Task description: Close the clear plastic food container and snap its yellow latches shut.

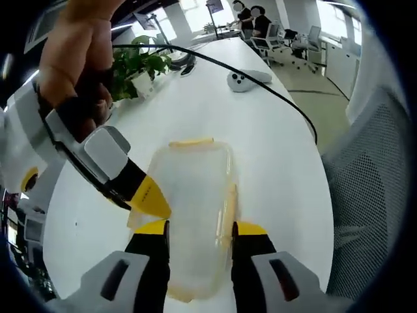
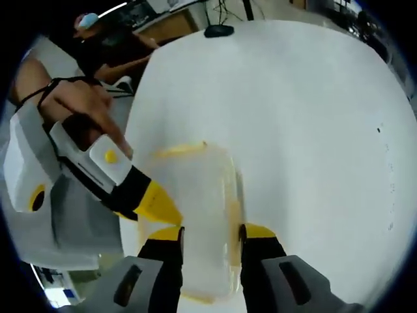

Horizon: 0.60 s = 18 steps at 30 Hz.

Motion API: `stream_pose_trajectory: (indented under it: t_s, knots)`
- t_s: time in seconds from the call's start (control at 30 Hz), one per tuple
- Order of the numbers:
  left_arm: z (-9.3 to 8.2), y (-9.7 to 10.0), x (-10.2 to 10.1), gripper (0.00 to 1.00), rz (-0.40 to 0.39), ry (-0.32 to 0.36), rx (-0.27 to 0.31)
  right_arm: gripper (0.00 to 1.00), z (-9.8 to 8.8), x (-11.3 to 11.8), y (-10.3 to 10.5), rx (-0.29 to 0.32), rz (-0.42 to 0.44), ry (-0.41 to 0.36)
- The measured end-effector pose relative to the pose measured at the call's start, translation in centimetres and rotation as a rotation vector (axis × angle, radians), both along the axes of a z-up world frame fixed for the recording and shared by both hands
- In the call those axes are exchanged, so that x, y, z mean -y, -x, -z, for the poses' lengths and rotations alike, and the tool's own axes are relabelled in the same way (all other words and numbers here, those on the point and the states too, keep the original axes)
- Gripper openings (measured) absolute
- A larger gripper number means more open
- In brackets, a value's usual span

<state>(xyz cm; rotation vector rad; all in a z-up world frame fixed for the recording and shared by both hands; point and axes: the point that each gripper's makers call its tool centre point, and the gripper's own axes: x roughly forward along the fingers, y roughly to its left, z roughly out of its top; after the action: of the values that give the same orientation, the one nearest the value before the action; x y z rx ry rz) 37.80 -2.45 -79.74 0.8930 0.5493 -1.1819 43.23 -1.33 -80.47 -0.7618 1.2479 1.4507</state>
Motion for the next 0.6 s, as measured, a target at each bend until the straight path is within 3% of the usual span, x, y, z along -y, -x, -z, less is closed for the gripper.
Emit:
stream_pose_trajectory:
  t_s: [0.6]
  knots:
    - [-0.24,0.05,0.36,0.38,0.004,-0.004,-0.027,0.34,-0.48,0.33,-0.04,0.050,0.045,-0.044]
